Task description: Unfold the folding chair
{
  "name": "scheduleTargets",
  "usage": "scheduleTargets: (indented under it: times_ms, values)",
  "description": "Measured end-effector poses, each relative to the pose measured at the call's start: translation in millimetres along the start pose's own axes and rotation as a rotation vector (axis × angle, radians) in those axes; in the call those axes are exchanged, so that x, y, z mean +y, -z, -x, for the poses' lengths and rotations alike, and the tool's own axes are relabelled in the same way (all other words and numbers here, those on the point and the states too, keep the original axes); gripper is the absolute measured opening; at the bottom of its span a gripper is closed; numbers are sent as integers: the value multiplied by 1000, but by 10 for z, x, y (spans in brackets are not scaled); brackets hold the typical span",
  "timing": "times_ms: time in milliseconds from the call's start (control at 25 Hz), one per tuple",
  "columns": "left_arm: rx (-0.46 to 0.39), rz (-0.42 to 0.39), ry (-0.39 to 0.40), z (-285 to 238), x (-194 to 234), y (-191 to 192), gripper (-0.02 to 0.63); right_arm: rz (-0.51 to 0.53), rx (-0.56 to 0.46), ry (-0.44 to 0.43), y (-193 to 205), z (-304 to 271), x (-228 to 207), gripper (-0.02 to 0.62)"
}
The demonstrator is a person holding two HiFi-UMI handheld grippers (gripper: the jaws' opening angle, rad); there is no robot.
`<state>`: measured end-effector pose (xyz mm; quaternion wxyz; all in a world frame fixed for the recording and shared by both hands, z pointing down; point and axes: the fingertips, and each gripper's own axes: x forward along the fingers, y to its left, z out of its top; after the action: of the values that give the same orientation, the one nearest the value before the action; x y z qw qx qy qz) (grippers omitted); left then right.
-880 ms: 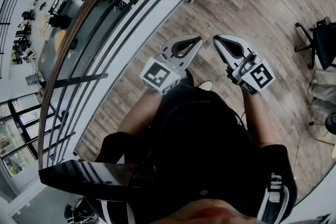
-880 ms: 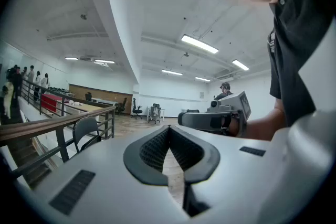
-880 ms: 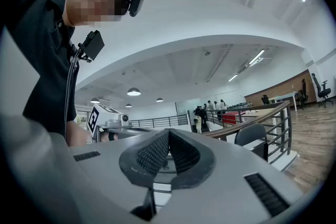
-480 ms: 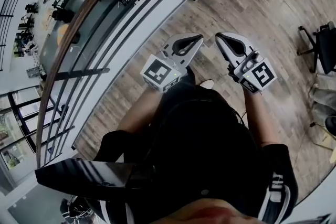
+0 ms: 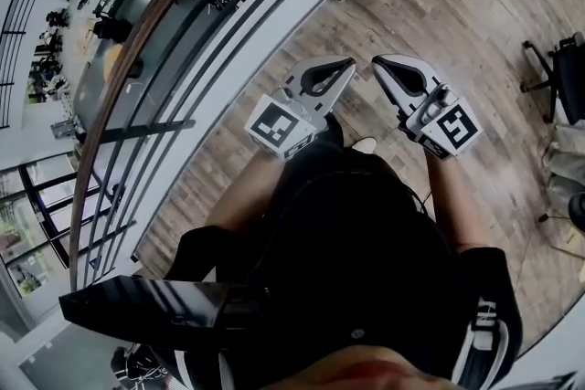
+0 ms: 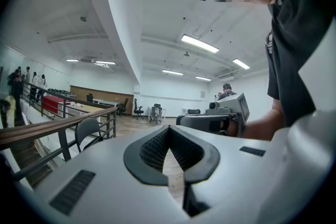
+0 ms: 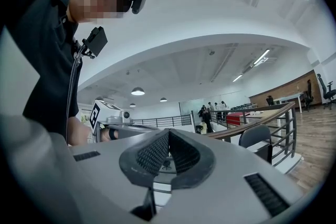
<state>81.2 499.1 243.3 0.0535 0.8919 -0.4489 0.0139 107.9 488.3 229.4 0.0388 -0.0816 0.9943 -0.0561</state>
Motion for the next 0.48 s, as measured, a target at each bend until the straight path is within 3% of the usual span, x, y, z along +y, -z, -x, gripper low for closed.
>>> scheduleTargets:
  times_ms: [480]
  values:
    - [16, 27, 14, -56, 561, 140, 3, -62, 11, 28, 163, -465, -315, 8]
